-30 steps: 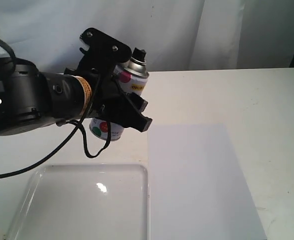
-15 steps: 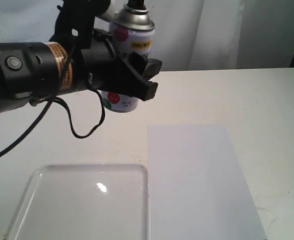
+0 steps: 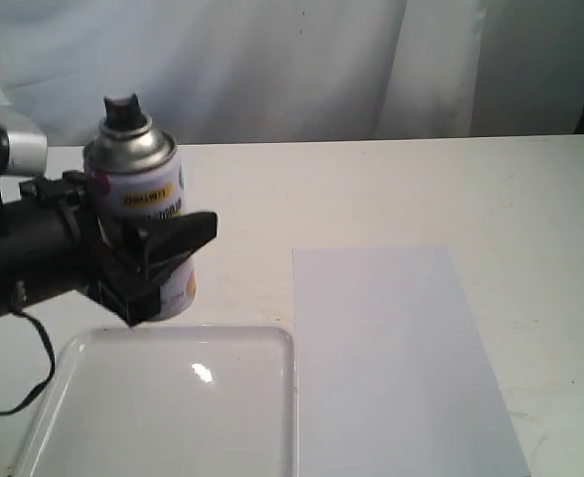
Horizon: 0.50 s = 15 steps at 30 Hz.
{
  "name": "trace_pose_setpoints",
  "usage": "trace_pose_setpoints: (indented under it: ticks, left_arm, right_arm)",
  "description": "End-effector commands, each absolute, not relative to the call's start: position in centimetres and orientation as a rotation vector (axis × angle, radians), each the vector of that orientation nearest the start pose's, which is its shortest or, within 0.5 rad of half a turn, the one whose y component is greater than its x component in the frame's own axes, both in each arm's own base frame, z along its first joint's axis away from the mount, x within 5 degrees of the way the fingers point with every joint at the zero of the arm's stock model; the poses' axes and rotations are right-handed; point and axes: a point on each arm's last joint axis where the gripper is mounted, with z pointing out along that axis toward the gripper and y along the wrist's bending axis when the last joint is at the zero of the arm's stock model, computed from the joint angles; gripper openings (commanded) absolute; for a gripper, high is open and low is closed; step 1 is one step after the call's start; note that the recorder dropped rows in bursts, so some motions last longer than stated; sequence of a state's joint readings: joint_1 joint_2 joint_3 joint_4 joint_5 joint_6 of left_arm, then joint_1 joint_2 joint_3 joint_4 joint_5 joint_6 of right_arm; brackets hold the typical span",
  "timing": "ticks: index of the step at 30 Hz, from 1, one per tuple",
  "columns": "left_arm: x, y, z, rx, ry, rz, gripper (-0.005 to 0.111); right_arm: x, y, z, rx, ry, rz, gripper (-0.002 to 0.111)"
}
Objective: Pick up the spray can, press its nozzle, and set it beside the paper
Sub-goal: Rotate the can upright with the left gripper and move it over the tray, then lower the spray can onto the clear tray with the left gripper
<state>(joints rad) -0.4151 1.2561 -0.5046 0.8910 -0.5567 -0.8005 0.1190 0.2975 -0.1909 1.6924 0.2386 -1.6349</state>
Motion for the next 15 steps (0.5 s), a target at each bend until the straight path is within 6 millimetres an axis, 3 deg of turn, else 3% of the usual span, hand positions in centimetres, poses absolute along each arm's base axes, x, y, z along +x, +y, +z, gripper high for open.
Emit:
trace_pose_setpoints:
  ticks: [1,8,15]
  left_arm:
    - [19.3,-12.8,23.3,0.712,1.747,-0.714,0.0]
    - [18.1,-12.7,21.0,0.798,1.748,-0.726,0.0]
    - [18.4,-13.4,19.3,0.804,1.734,-0.815,0.0]
  right_arm:
    - [7.7,3.1,25.9,-0.237,1.553,0.328,0.0]
    - [7.7,3.1,25.9,-0.221,1.557,0.344,0.0]
    - [7.7,3.1,25.8,-0.285,1.559,0.285,0.0]
